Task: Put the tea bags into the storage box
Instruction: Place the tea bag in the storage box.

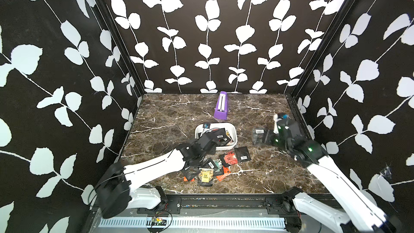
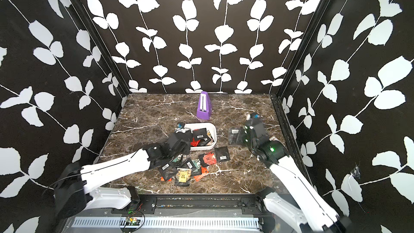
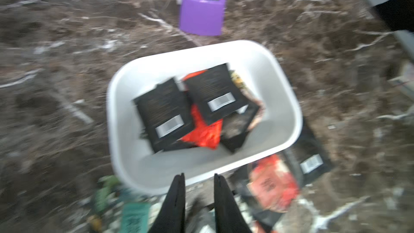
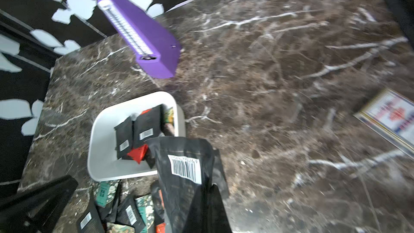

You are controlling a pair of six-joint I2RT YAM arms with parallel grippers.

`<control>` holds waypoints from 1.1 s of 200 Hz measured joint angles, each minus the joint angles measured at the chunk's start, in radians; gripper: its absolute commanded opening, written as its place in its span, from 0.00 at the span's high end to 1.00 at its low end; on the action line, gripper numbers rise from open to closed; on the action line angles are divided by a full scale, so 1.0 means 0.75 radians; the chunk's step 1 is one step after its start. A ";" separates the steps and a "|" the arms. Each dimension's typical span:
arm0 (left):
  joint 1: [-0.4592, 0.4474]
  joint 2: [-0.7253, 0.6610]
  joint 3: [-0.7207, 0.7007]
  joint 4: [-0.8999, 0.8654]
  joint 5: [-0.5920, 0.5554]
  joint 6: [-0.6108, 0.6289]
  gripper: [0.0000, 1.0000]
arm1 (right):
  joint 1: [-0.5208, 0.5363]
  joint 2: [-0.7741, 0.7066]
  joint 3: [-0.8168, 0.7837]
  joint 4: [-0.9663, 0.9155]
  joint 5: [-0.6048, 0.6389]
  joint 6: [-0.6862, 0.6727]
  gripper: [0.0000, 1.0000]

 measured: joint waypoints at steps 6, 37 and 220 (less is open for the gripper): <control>0.000 -0.051 -0.038 -0.012 -0.025 -0.010 0.74 | 0.027 0.063 0.031 0.027 -0.006 -0.003 1.00; 0.001 -0.266 -0.170 -0.052 -0.121 -0.070 0.69 | 0.149 0.406 0.185 0.195 -0.075 0.008 1.00; 0.008 -0.382 -0.307 -0.133 -0.069 -0.251 0.49 | 0.331 1.054 0.628 0.096 0.137 -0.056 0.48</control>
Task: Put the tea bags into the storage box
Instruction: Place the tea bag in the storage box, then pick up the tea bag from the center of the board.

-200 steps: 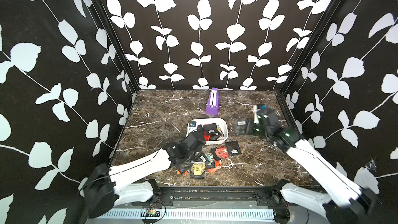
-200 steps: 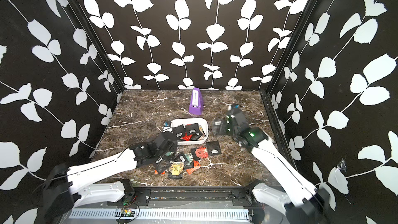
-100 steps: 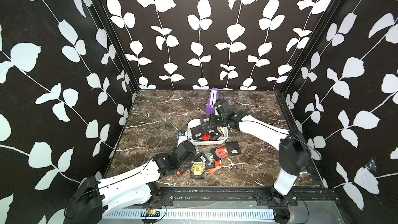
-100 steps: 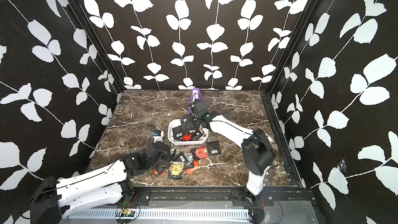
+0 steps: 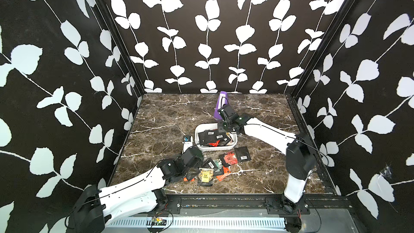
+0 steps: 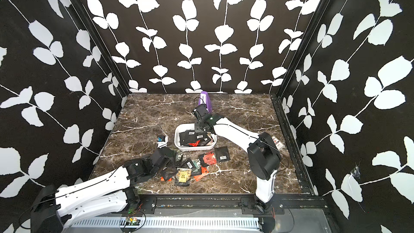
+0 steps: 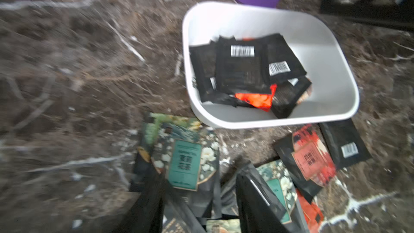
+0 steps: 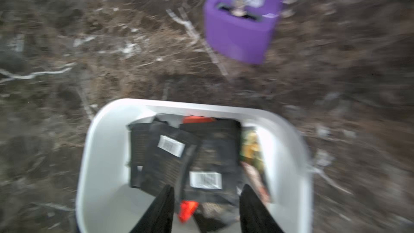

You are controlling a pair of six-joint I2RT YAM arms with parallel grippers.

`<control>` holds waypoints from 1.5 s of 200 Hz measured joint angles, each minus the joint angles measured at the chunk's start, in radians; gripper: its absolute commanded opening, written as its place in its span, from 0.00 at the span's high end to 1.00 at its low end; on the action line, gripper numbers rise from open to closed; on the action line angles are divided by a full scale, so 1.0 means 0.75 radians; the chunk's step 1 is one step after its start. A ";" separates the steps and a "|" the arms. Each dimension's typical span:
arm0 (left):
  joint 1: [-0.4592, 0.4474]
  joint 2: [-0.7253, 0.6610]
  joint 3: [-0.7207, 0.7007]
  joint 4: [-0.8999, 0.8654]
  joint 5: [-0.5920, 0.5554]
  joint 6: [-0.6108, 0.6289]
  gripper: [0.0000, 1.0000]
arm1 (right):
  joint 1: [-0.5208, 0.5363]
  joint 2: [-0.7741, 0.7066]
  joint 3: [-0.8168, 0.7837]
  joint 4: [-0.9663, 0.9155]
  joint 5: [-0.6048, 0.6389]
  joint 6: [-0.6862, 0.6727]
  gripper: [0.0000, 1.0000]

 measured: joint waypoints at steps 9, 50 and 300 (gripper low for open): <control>0.001 -0.005 0.033 -0.026 -0.027 0.022 0.49 | 0.000 -0.087 -0.030 -0.040 0.069 -0.026 0.48; 0.001 0.002 0.091 0.070 0.097 0.115 0.54 | -0.011 -0.820 -0.485 0.041 0.200 -0.033 0.42; -0.216 1.402 1.064 0.237 0.521 0.158 0.91 | -0.407 -1.381 -1.637 0.531 -0.346 0.542 0.61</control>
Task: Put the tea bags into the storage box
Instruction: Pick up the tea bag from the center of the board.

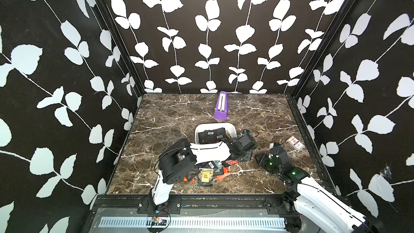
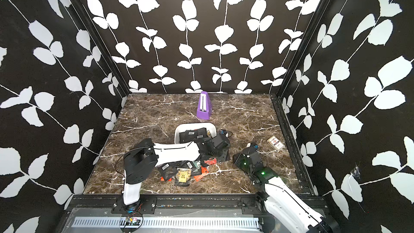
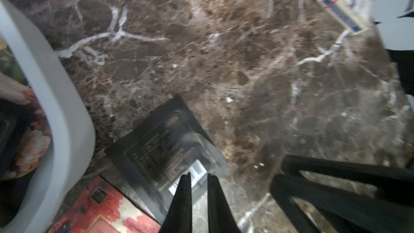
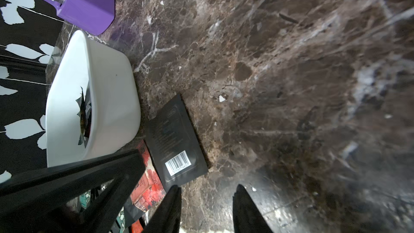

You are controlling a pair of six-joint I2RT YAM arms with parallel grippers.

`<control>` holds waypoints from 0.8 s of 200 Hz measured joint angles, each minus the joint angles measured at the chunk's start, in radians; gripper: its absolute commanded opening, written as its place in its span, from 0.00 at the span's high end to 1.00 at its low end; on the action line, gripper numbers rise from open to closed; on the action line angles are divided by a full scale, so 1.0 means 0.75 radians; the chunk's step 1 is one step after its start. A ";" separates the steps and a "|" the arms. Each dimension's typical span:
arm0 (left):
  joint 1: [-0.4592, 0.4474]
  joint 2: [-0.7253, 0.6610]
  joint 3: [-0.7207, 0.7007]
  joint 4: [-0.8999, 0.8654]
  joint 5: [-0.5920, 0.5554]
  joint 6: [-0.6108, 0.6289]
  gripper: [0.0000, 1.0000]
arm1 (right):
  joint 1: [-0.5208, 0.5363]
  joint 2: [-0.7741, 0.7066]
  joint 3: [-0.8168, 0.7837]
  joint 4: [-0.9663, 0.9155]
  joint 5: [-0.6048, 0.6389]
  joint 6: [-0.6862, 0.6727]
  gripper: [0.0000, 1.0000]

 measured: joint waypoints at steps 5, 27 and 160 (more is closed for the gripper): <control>0.002 0.006 0.001 -0.003 -0.003 -0.001 0.92 | 0.000 0.009 0.000 0.010 -0.002 0.001 0.61; 0.015 0.030 0.006 -0.013 -0.011 -0.001 0.95 | 0.000 0.056 0.000 0.052 -0.016 0.006 0.61; 0.026 0.076 -0.004 -0.076 -0.027 -0.016 0.95 | 0.001 0.320 0.000 0.234 -0.101 0.011 0.61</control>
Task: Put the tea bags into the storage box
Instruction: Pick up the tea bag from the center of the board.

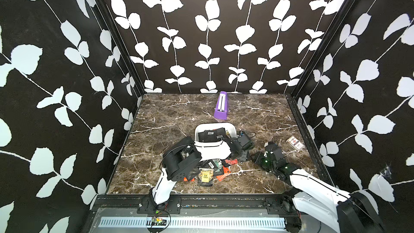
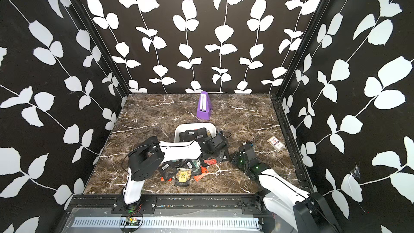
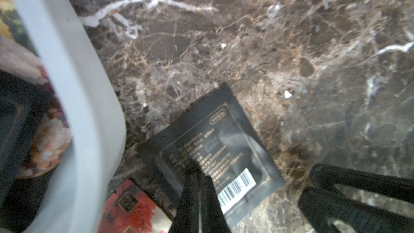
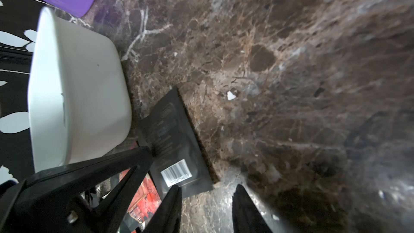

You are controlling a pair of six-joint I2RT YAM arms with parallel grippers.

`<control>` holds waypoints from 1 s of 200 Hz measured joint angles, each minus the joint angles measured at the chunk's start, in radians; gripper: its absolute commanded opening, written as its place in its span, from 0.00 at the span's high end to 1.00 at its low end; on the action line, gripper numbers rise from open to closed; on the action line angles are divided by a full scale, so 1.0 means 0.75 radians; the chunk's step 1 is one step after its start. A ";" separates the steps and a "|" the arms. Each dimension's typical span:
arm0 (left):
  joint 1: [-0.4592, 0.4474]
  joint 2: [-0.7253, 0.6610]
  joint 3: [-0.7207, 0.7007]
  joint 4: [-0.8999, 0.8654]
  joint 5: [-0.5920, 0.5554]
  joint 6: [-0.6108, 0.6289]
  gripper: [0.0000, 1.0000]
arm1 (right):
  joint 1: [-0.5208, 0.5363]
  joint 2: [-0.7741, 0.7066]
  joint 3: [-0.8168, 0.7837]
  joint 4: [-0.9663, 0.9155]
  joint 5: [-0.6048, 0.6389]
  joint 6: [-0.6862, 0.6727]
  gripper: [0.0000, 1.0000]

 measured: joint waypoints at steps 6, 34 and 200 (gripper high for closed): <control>0.000 0.001 -0.003 0.001 -0.002 0.000 0.95 | 0.000 0.014 0.000 0.005 -0.002 0.000 0.61; 0.000 0.002 -0.006 0.001 -0.003 -0.010 0.95 | 0.000 0.068 0.003 0.047 -0.010 -0.001 0.61; -0.001 0.002 -0.018 0.016 -0.002 -0.024 0.96 | 0.067 0.266 0.017 0.318 -0.016 0.017 0.68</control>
